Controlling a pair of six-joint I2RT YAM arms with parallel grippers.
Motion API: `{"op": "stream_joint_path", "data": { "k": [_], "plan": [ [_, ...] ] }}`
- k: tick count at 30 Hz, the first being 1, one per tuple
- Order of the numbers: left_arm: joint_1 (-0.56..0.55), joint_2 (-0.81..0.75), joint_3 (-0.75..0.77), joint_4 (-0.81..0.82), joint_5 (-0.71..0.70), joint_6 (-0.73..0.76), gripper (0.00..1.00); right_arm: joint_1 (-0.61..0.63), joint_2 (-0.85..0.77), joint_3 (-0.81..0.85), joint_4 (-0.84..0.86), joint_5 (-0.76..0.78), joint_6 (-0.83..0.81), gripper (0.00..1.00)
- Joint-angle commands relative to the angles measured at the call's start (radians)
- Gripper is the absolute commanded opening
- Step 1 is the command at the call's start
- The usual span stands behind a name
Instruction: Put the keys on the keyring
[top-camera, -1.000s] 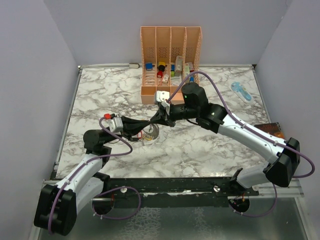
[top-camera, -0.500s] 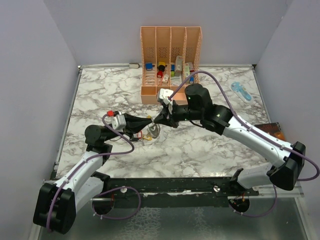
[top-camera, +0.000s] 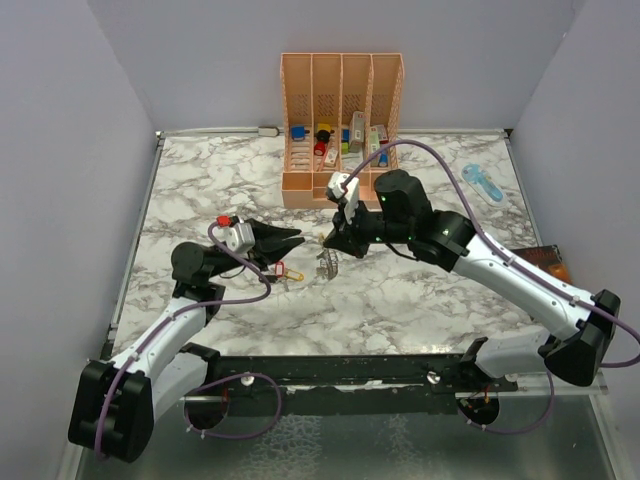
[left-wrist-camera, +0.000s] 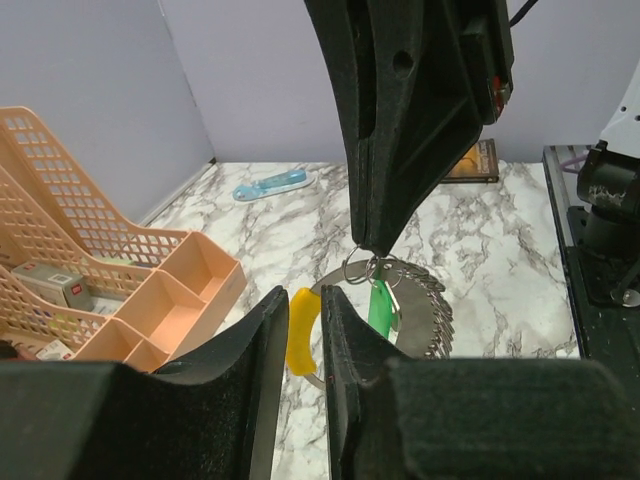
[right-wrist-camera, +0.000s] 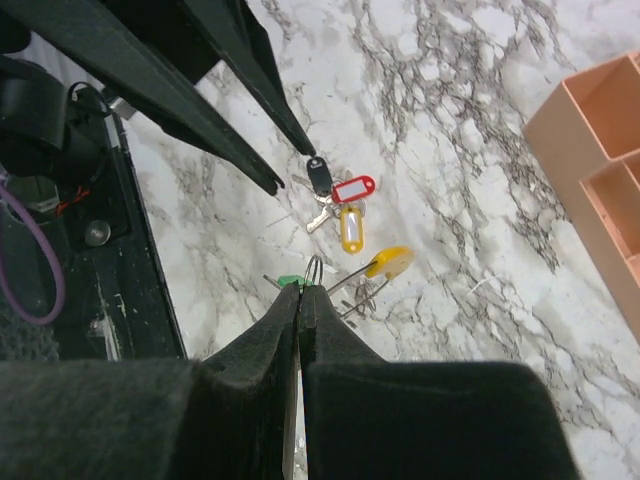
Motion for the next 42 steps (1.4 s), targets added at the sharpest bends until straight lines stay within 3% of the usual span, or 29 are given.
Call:
{"op": "stream_joint_path", "data": {
  "k": [1,17,32,42],
  "plan": [
    [0.006,0.003,0.033,-0.009,0.014,0.021,0.24,0.001,0.033,0.031,-0.054,0.144,0.097,0.01],
    [-0.027,0.035,0.099,-0.194,0.051,0.146,0.30,0.001,0.268,0.385,-0.435,0.400,0.460,0.01],
    [-0.123,0.067,0.218,-0.452,-0.061,0.287,0.42,-0.002,0.294,0.400,-0.526,0.519,0.869,0.01],
    [-0.204,0.101,0.263,-0.569,-0.172,0.329,0.43,-0.001,0.316,0.483,-0.619,0.598,0.978,0.01]
  ]
}}
